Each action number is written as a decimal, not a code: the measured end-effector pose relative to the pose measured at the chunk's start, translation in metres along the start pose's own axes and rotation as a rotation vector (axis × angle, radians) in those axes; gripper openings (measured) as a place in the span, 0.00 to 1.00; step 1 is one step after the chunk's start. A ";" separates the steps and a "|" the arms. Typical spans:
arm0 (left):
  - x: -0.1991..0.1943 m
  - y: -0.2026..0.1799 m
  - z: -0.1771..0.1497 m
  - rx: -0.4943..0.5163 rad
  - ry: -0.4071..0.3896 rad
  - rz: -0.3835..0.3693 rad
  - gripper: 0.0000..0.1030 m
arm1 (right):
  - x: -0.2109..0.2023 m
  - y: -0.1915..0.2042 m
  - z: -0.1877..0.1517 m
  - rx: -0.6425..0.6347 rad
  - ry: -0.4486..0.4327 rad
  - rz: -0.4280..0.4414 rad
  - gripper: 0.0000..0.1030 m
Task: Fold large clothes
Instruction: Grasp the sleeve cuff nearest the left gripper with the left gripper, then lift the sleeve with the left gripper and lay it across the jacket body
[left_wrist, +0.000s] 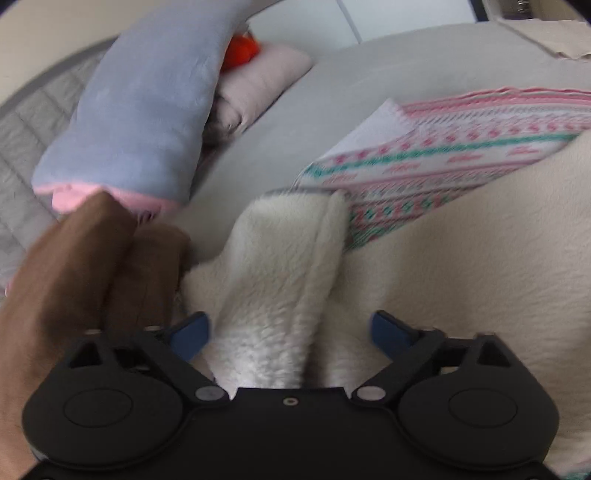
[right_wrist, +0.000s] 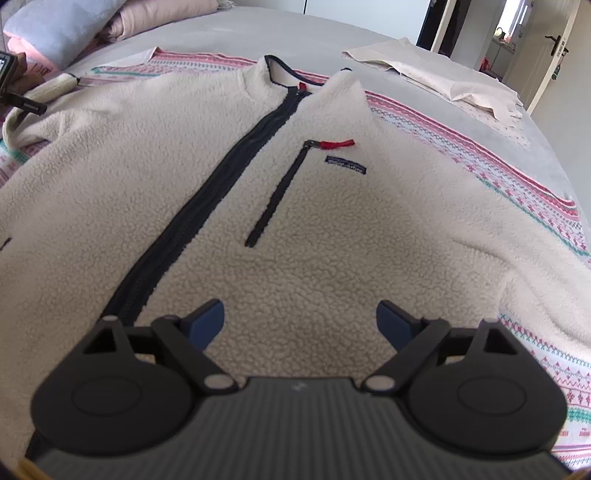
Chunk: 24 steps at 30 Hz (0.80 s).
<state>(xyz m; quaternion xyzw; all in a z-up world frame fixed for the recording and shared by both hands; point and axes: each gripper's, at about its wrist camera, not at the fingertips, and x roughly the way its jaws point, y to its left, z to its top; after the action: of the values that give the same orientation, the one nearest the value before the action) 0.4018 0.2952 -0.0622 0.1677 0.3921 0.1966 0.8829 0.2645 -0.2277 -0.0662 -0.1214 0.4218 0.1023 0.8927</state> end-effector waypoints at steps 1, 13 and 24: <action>0.005 0.005 -0.002 -0.026 0.007 0.007 0.70 | 0.000 0.000 0.000 -0.004 0.000 -0.004 0.88; -0.076 0.103 -0.053 -0.664 -0.403 0.010 0.15 | 0.007 0.020 0.031 0.047 -0.067 0.098 0.90; -0.089 0.136 -0.134 -1.093 -0.523 -0.203 0.20 | 0.062 0.132 0.125 0.075 -0.141 0.398 0.90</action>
<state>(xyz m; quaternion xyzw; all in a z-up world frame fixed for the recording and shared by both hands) 0.2161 0.3896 -0.0305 -0.3047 0.0190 0.2364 0.9224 0.3568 -0.0597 -0.0548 0.0048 0.3776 0.2690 0.8860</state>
